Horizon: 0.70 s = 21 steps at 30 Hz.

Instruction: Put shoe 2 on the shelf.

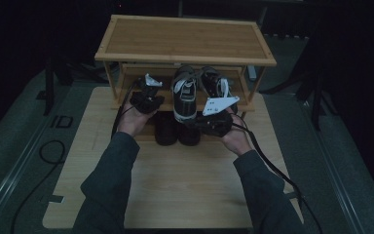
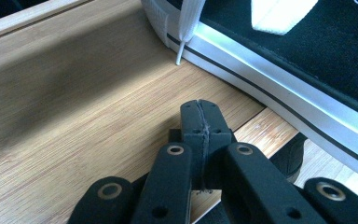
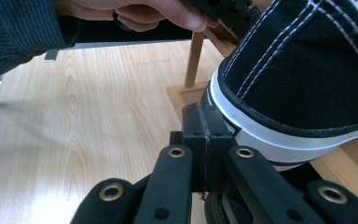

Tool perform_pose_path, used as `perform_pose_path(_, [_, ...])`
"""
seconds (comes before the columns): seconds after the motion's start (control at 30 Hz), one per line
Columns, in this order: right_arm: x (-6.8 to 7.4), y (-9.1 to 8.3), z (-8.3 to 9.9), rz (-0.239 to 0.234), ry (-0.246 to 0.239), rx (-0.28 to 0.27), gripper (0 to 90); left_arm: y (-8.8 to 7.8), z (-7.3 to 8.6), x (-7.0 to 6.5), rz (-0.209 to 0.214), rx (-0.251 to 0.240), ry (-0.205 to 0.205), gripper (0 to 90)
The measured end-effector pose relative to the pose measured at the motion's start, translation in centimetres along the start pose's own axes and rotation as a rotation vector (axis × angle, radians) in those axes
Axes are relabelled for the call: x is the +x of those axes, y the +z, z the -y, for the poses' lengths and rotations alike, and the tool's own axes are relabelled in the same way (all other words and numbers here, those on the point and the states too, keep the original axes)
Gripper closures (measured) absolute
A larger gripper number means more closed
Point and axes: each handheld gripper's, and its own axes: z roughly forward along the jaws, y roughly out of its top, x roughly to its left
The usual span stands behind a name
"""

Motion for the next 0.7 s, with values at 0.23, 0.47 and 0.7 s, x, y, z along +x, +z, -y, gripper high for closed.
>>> perform_pose_path(0.23, [-0.1, 0.2, -0.3, 0.000, -0.007, -0.001, 90.0, 0.0, 0.1, 0.0, -0.001, -0.005, -0.005, 90.0])
perform_pose_path(0.47, [-0.6, -1.0, 0.2, 0.029, 0.003, 0.000, 90.0, 0.0, 0.2, 0.0, 0.000, -0.008, -0.011, 90.0])
perform_pose_path(0.7, [-0.6, -0.9, 0.5, 0.034, -0.005, 0.020, 90.0, 0.0, 0.2, 0.0, -0.004, -0.008, -0.010, 90.0])
